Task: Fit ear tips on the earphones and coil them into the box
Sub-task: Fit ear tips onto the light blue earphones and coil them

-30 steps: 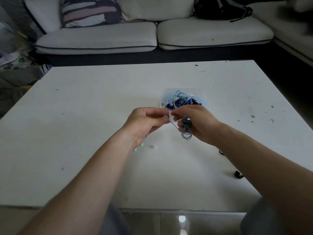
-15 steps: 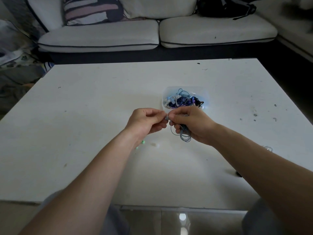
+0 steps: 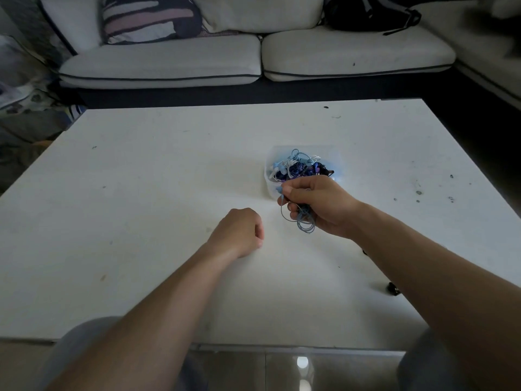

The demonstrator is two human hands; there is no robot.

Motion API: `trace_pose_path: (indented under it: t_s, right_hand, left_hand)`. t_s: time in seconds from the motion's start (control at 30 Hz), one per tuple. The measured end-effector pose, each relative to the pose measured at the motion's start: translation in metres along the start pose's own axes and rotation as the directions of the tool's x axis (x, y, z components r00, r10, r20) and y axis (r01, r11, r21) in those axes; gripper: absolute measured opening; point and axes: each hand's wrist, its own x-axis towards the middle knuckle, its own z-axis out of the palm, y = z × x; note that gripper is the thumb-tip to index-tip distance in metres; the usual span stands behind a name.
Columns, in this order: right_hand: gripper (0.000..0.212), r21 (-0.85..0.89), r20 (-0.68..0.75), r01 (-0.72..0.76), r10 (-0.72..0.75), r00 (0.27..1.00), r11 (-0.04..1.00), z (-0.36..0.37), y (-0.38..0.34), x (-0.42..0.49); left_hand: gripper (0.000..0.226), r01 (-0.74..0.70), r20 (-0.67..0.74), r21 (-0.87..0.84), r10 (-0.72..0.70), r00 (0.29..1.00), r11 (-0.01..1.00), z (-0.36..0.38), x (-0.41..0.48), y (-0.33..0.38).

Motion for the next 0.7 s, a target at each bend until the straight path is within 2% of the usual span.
trace_pose_path:
  t_s: [0.1,0.2,0.27,0.37,0.43,0.53,0.7]
  right_hand:
    - [0.010,0.007,-0.006,0.015,-0.015,1.000,1.000,0.001,-0.002,-0.002]
    - [0.005,0.027,-0.052,0.054,-0.052,0.997,0.998,0.003,-0.006,-0.002]
    - [0.003,0.046,-0.069,0.074,-0.071,0.995,0.996,0.005,-0.009,-0.003]
    - [0.002,0.060,-0.070,0.110,-0.105,0.992,0.992,0.007,-0.015,-0.007]
    - [0.002,0.038,-0.063,0.139,-0.136,0.989,0.990,0.009,-0.017,-0.010]
    - [0.003,0.002,-0.039,0.181,-0.181,0.983,0.983,0.011,-0.021,-0.014]
    - [0.007,-0.048,-0.011,0.237,-0.238,0.971,0.970,0.012,-0.023,-0.020]
  left_hand:
    - [0.012,0.020,-0.080,-0.224,-0.039,0.996,0.974,-0.011,0.000,0.004]
    - [0.011,-0.025,-0.194,-0.499,-0.084,0.978,0.866,-0.029,-0.006,0.010]
    - [0.013,-0.055,-0.193,-0.712,-0.120,0.974,0.701,-0.040,-0.012,0.014]
    - [0.017,-0.056,-0.104,-0.944,-0.132,0.986,0.326,-0.052,-0.019,0.019]
    - [0.018,-0.045,-0.068,-0.982,-0.124,0.990,0.181,-0.056,-0.021,0.021]
    - [0.018,-0.034,-0.042,-0.996,-0.096,0.995,0.077,-0.059,-0.023,0.025]
    - [0.020,-0.043,-0.046,-0.998,-0.055,0.997,0.051,-0.060,-0.025,0.028]
